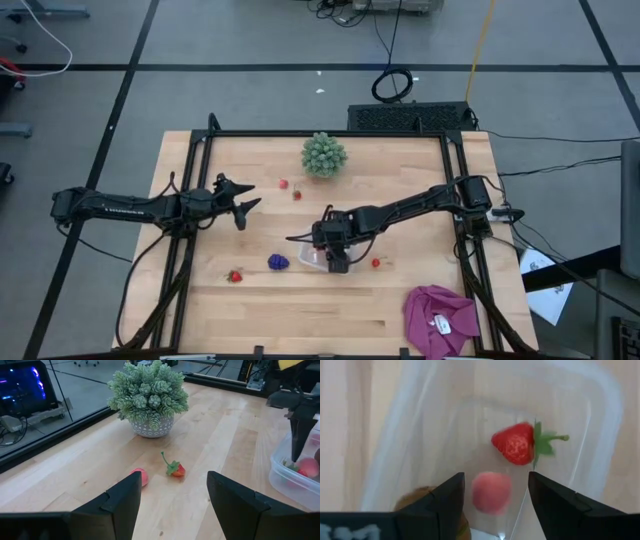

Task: Pick and placing Produce into tupperware
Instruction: Put the pink peach into the bin

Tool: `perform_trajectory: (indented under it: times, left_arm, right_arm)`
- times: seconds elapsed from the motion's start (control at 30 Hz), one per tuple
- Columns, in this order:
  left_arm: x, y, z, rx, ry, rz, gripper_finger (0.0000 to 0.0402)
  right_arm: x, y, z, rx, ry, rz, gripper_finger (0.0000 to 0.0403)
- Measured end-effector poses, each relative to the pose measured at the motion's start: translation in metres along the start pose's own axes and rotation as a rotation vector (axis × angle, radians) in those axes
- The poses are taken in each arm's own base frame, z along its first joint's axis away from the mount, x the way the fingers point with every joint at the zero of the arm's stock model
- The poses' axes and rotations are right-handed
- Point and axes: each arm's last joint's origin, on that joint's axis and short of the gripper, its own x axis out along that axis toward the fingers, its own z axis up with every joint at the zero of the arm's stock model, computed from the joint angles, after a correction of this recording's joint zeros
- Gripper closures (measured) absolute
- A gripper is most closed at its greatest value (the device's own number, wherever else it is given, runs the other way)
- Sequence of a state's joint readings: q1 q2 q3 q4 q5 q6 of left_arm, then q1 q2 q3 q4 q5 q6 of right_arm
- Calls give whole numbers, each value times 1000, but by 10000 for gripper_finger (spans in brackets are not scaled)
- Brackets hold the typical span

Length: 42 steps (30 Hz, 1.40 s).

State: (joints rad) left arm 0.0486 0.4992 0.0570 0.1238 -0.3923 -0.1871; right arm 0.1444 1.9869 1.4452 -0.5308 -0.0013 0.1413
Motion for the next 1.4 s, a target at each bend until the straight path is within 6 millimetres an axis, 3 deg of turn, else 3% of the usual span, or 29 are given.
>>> perform_trajectory:
  times: [0.47,1.4]
  left_arm:
    - [0,0,0,0,0,0,172]
    - [0,0,0,-1,-1,-1,172]
  right_arm:
    - [-36,6,36,-35,-85,10,191]
    - [-36,24,34,-10,-89,39,217]
